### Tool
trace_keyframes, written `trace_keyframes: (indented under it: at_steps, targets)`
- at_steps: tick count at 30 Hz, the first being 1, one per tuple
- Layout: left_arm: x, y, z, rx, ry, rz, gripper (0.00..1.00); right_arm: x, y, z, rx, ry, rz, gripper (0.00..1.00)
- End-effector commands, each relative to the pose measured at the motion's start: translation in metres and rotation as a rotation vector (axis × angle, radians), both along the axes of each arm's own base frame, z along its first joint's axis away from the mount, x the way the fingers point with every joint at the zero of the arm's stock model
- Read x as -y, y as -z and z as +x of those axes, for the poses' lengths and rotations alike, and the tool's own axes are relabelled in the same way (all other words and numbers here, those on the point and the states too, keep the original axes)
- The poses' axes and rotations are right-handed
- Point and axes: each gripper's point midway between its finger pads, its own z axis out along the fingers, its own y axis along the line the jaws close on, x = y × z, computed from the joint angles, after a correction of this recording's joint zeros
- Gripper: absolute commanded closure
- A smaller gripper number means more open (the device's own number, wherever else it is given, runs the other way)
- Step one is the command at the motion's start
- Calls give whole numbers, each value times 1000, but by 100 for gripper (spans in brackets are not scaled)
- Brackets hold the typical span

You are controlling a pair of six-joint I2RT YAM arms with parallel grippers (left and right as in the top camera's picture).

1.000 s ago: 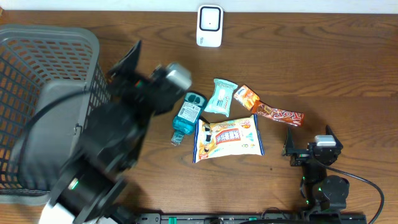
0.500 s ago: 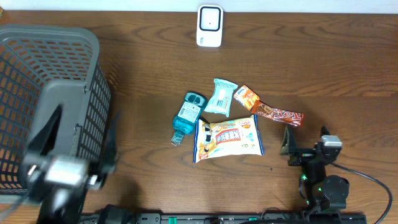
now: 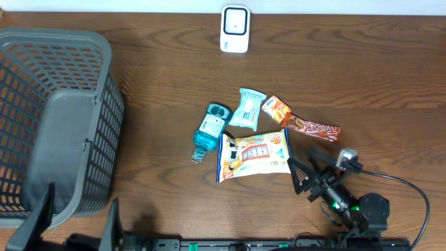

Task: Scan the item barcode
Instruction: 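Raise the right arm and move the right gripper toward the snack bag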

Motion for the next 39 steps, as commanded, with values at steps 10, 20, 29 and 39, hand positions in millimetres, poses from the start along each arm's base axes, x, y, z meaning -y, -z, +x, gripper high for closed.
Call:
trace_keyframes:
  at_steps: [10,20,29,39]
  targets:
    - [-1,4,-29,58,32,-17,7,-34,-4,-36,-17,-287,48,1]
    - [-17,1,-25,68,-87,-51,2,-29,-55,-35,148,-240,-21,1]
    - [-50,-16,-33,137,-247,-161,2,25,-49,-17,-104,103,-299,1]
    - [-47,40,-1,-118,-266,-102,2,77,-59,-16,-468,312,-508,1]
